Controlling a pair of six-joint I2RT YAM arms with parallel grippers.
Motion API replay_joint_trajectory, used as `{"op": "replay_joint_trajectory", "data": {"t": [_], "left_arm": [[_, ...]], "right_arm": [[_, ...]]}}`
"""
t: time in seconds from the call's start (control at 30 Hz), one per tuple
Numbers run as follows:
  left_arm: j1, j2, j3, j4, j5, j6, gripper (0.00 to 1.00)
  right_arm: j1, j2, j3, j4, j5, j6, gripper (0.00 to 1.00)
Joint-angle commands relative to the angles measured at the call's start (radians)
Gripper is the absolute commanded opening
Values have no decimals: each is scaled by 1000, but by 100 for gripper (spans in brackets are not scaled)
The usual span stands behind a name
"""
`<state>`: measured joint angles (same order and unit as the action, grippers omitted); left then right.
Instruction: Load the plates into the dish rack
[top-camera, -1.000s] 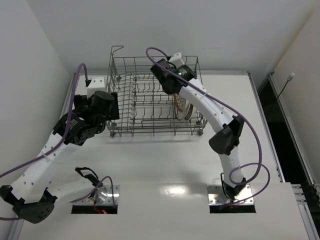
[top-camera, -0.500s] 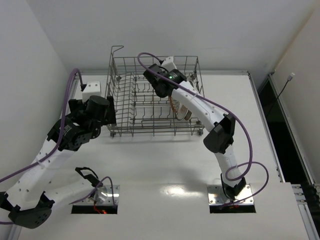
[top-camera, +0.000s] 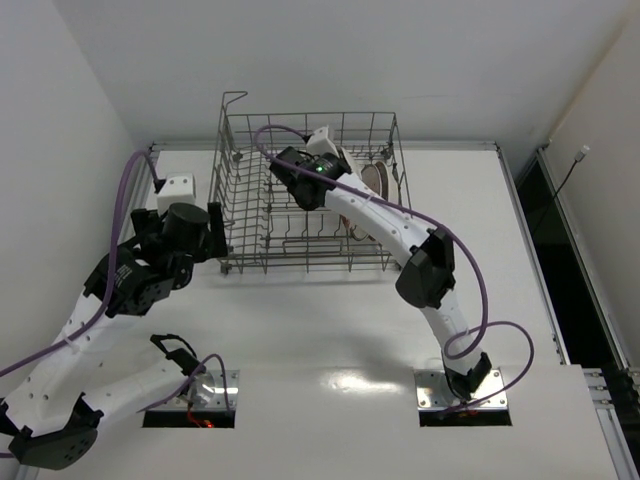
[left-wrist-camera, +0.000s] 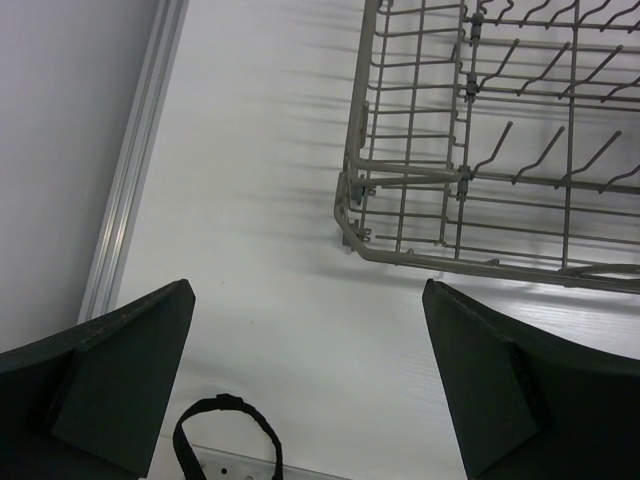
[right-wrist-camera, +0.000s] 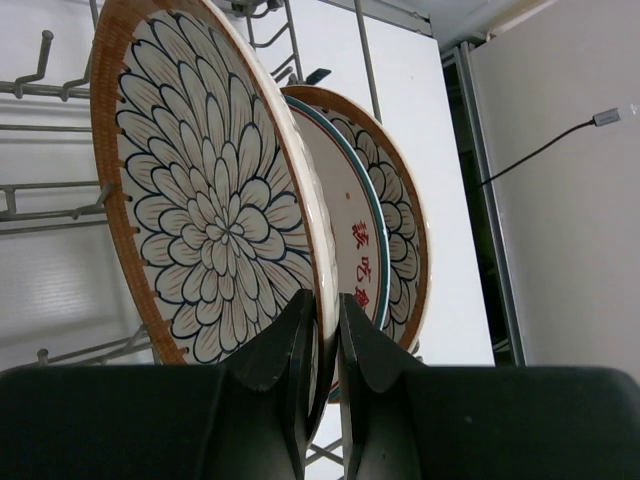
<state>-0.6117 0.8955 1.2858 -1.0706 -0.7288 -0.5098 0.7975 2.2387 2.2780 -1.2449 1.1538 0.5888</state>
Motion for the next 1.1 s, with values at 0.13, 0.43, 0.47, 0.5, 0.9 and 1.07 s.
{"op": "replay_joint_trajectory", "data": {"t": [0.13,0.43,0.47,0.5,0.9,1.07], "left_arm": [[7,-43,-2,-15,26,-16,100],[7,-43,7,-15,57,-26,100],[7,-43,7,-15,66,-26,100],[7,-43,16,-15,66,-26,100],[7,-52,17,-34,75,-35,100],[7,-52,17,-34,94,-45,100]], "right_arm": [[32,45,20,-106,-17,-41,9],[62,45,-77,-85,-98,-10,10],[62,45,-87,-85,-112,-1,12],[72,45,-87,-85,-124,-1,12],[58,-5,-106,-35,-245,-1,56],[17,-91,-152,50,-359,-1,73]]}}
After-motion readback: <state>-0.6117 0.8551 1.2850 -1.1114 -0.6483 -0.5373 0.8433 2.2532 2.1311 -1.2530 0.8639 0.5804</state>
